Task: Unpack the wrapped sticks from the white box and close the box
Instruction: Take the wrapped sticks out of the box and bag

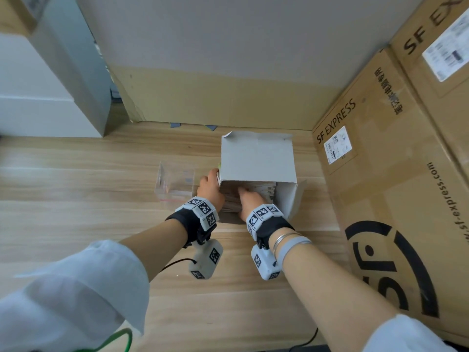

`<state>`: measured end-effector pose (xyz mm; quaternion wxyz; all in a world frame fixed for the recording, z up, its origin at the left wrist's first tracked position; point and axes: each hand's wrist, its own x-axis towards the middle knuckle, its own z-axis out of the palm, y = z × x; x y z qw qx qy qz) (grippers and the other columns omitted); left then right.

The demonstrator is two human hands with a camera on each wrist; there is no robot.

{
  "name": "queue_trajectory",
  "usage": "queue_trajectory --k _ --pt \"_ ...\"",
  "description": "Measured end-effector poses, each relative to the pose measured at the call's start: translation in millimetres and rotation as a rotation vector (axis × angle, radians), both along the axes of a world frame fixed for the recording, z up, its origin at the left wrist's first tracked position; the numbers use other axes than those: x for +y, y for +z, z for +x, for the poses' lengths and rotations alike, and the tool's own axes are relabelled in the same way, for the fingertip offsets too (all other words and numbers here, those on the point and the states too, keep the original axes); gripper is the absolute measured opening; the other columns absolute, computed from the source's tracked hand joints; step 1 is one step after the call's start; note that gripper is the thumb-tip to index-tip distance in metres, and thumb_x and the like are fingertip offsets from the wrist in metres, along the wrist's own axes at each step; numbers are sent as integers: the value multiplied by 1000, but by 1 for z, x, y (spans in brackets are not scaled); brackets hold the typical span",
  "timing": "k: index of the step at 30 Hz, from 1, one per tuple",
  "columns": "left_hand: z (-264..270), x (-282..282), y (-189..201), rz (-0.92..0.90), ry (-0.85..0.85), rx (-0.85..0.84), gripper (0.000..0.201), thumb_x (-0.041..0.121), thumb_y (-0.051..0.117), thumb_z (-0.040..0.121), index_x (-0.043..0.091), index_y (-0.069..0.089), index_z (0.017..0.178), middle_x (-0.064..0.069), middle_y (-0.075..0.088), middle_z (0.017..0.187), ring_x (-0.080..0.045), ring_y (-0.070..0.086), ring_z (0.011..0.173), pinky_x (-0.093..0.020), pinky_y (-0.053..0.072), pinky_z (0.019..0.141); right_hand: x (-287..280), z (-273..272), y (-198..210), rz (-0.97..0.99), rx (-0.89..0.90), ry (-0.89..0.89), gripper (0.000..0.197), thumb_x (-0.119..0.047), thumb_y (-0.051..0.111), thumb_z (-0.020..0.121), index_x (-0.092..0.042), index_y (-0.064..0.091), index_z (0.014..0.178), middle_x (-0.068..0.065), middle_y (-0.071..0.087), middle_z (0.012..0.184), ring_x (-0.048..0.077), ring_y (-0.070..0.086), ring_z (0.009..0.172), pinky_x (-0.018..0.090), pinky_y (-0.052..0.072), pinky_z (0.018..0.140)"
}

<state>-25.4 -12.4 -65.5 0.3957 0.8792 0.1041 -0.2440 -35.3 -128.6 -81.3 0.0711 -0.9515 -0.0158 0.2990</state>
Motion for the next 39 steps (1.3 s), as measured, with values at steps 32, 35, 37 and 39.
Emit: queue_trajectory --k 32,35,37,39 --pt "15 8 10 174 -206 94 51 8 41 92 12 31 142 -16 60 126 -32 59 112 -35 48 88 6 -2 54 671 -247 -566 28 -34 59 89 -19 53 66 3 61 67 11 52 54 23 40 59" --pt "17 17 25 37 -127 6 55 7 38 94 15 27 147 -14 54 136 -30 55 120 -33 46 95 16 6 61 665 -288 -560 41 -36 56 90 -19 42 56 1 51 58 16 47 55 23 36 56" --pt "21 30 37 -44 -73 -134 53 1 37 91 16 39 142 -9 52 141 -26 52 125 -30 43 101 29 13 68 700 -323 -549 41 -37 55 90 -20 42 55 1 48 57 19 47 57 24 37 57" --pt "28 48 42 -33 -15 -286 52 -5 39 88 16 50 134 -5 52 141 -24 54 124 -30 45 98 43 21 76 743 -349 -511 34 -38 55 90 -23 46 61 -1 48 56 18 47 55 23 38 55"
